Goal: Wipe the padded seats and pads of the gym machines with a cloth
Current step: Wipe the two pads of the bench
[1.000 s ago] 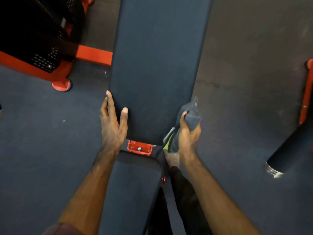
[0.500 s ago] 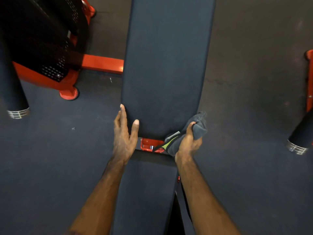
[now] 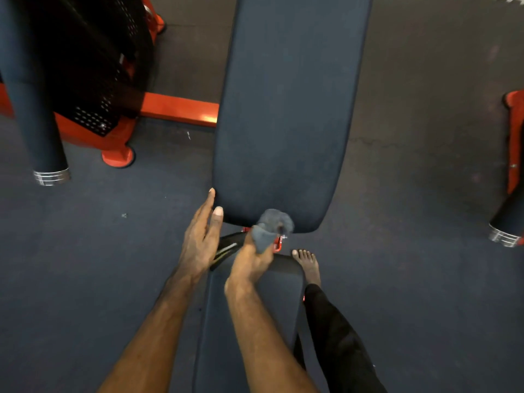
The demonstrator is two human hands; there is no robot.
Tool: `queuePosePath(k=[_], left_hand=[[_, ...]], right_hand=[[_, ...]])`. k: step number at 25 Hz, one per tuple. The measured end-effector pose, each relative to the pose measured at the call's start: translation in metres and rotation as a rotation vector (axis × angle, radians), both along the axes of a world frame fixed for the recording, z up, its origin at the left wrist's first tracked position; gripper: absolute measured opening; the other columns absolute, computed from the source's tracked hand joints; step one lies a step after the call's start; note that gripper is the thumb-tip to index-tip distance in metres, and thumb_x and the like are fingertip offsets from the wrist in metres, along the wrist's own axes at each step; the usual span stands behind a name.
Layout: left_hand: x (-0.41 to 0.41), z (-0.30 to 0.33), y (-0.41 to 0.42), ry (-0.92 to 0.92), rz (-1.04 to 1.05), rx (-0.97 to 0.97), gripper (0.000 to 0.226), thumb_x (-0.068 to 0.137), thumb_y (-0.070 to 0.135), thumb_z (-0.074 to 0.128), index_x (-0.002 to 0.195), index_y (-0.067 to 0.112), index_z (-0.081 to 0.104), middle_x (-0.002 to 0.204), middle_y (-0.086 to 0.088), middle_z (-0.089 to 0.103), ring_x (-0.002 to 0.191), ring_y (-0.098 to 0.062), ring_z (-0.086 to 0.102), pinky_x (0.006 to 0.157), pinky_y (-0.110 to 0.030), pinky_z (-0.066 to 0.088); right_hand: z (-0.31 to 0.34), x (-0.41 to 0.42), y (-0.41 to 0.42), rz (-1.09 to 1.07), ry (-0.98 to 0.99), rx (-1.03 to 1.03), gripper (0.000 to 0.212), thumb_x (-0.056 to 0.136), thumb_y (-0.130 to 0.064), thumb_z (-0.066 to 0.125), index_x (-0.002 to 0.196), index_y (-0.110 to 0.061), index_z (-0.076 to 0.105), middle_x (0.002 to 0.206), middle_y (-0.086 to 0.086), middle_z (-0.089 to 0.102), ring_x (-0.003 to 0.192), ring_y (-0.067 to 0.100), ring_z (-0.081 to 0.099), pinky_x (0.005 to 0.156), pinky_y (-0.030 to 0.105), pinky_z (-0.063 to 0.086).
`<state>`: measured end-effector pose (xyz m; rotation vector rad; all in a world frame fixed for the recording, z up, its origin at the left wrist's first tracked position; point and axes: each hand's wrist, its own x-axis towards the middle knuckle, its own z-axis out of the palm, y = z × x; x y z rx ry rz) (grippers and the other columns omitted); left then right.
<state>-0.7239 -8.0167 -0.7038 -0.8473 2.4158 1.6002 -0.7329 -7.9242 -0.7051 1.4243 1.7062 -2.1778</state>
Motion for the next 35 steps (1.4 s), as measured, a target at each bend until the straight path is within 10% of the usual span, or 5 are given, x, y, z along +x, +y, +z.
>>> queuePosePath(k=[7,12,15,21,35], left_hand=[[0.035,0.004,-0.009,-0.041,0.119,0.061,0.065,0.102,0.067,0.039,0.161,0.038,0.040,0.160,0.012,0.050,0.148,0.002,0.042,0.128,-0.036,0.031],[0.003,-0.004,0.029,0.045,0.110,-0.035,0.077,0.102,0.069,0.032,0.165,0.024,0.033,0.172,0.006,0.028,0.158,-0.002,0.022,0.130,-0.031,0.020],[-0.035,0.003,0.036,0.097,0.170,-0.083,0.076,0.105,0.064,0.033,0.167,0.022,0.025,0.175,0.001,0.019,0.161,-0.009,0.015,0.130,-0.030,0.014],[-0.070,0.020,0.034,0.107,0.164,-0.164,0.079,0.107,0.063,0.033,0.168,0.014,0.021,0.175,-0.006,0.020,0.161,-0.019,0.017,0.129,-0.031,0.014],[-0.010,-0.011,0.060,-0.058,0.226,-0.138,0.075,0.108,0.056,0.031,0.169,0.017,0.013,0.176,-0.002,0.014,0.161,-0.014,0.014,0.127,-0.029,0.016]], right_hand=[[0.059,0.012,0.065,0.682,0.290,0.142,0.055,0.092,-0.009,0.071,0.143,-0.026,0.061,0.150,-0.011,0.060,0.146,0.017,0.050,0.120,0.033,0.041],[0.129,-0.129,0.116,1.050,0.870,0.693,0.057,0.094,-0.002,0.068,0.149,-0.003,0.055,0.163,0.015,0.042,0.155,0.030,0.036,0.125,0.057,0.030],[0.167,-0.221,0.112,1.081,1.069,0.980,0.063,0.088,0.003,0.062,0.150,-0.010,0.056,0.163,0.015,0.042,0.156,0.035,0.033,0.128,0.045,0.028],[0.120,-0.285,0.114,1.524,0.792,1.646,0.095,0.073,-0.011,0.067,0.160,-0.036,0.039,0.176,0.002,0.012,0.161,0.042,-0.003,0.118,0.080,0.005],[0.001,-0.084,0.142,1.701,0.599,1.435,0.072,0.088,-0.042,0.052,0.159,-0.032,0.044,0.174,0.005,0.020,0.161,0.043,0.003,0.121,0.076,0.005]])
